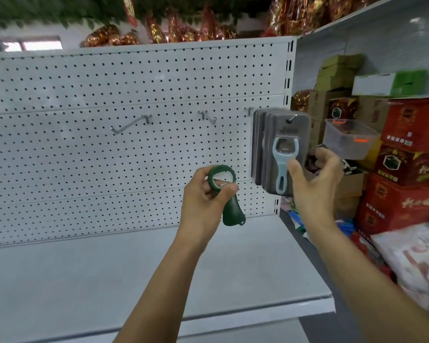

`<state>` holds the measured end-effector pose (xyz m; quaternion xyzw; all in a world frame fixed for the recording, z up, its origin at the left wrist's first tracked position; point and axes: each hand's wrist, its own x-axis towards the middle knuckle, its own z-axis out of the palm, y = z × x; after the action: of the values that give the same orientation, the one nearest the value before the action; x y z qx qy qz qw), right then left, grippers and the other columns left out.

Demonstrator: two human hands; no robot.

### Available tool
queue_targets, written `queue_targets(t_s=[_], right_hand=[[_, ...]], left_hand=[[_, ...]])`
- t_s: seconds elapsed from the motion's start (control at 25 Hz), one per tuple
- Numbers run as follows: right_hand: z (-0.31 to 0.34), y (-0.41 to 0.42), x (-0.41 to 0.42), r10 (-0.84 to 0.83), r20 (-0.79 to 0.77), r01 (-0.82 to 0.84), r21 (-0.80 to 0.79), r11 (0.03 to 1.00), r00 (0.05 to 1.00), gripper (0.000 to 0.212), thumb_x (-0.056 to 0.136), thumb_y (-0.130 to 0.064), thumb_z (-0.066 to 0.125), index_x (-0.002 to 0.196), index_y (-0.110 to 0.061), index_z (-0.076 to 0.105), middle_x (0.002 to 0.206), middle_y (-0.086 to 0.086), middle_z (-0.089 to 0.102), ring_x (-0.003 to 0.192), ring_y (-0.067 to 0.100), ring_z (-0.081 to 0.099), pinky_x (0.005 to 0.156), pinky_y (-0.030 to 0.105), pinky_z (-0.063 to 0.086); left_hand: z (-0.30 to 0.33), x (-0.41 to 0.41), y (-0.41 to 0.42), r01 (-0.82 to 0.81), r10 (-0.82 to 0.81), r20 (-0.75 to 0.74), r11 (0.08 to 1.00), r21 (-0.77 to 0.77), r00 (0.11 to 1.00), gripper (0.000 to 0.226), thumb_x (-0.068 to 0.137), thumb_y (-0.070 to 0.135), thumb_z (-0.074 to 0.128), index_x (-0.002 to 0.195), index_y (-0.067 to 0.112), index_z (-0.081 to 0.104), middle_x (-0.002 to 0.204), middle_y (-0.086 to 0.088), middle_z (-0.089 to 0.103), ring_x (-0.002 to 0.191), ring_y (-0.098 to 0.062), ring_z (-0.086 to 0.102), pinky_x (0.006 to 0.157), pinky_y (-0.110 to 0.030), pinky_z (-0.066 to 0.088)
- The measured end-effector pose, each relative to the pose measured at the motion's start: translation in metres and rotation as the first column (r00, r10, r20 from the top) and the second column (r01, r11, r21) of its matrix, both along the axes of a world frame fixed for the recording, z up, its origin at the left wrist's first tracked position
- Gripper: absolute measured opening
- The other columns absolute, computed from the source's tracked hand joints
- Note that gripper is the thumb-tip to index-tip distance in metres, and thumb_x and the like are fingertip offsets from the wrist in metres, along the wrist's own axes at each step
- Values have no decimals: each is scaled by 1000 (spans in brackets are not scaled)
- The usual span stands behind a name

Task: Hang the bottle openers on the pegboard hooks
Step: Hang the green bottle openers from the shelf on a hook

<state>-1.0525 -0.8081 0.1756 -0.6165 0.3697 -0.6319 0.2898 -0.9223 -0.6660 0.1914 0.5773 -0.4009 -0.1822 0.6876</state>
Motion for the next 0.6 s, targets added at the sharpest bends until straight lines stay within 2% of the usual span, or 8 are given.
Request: queue_targets(t_s=[0.04, 0.08, 0.16, 0.24, 0.32, 0.4, 0.48, 0.6], right_hand=[[-5, 14, 4, -28, -19, 26, -106, 994, 999, 42, 86, -35, 65, 120, -17, 46, 115, -8, 46, 111, 13, 45, 96, 33, 39], [-10, 29, 9, 41, -34, -45, -148, 988, 999, 33, 89, -31, 62, 116, -17, 50, 111, -8, 50, 107, 11, 48, 91, 29, 40], [-14, 58, 22, 405, -62, -407, -28, 913, 912, 21, 94, -32, 57, 106, -15, 59, 98, -5, 64, 92, 5, 59, 79, 21, 45], [-16, 76, 35, 664, -16, -659, 106, 744, 747, 22, 93, -27, 55, 98, -8, 63, 84, 4, 71, 77, 10, 67, 67, 21, 49], [-12, 81, 45, 690, 26, -686, 136, 715, 724, 12, 95, -15, 55, 95, -7, 63, 77, 11, 72, 67, 21, 67, 57, 29, 50], [-4, 81, 52, 664, 79, -669, 103, 736, 743, 10, 95, -8, 54, 92, -7, 63, 72, 12, 70, 59, 21, 62, 50, 30, 45], [8, 78, 57, 639, 105, -646, 50, 762, 762, 10, 95, -8, 55, 91, -7, 64, 68, 10, 68, 56, 17, 59, 47, 27, 43], [28, 69, 65, 600, 104, -602, -13, 799, 794, 9, 94, -9, 56, 91, -9, 64, 64, 5, 65, 54, 12, 57, 47, 23, 43]], left_hand=[[2, 2, 0, -6, 6, 10, 1000, -5, 1000, 32, 82, 9, 73, 105, 27, 61, 89, -1, 73, 81, -12, 69, 88, -38, 57], [4, 3, -1, -16, 17, 24, 1000, -12, 1000, 31, 82, 10, 74, 104, 28, 61, 91, -3, 73, 83, -15, 69, 88, -39, 56], [8, 5, -1, -43, 45, 48, 998, -40, 998, 30, 81, 11, 74, 104, 28, 61, 92, -3, 73, 86, -16, 69, 84, -36, 56], [14, 7, 1, -62, 65, 46, 996, -71, 997, 29, 82, 11, 72, 104, 27, 61, 92, -2, 73, 79, -11, 68, 71, -27, 54], [21, 8, 3, -64, 68, 36, 993, -101, 997, 28, 84, 11, 70, 106, 25, 60, 92, -3, 72, 70, -9, 67, 56, -21, 51], [27, 11, 5, -44, 49, 36, 989, -141, 998, 27, 86, 9, 68, 109, 22, 59, 93, -5, 73, 70, -16, 68, 51, -18, 50], [28, 14, 6, -24, 41, 115, 989, -145, 992, 30, 88, 11, 66, 114, 21, 56, 90, -2, 73, 71, -13, 68, 55, -18, 51], [18, 19, 8, -65, 83, 303, 995, -71, 949, 34, 89, 23, 65, 120, 28, 53, 92, 11, 73, 84, -2, 66, 72, -19, 50]])
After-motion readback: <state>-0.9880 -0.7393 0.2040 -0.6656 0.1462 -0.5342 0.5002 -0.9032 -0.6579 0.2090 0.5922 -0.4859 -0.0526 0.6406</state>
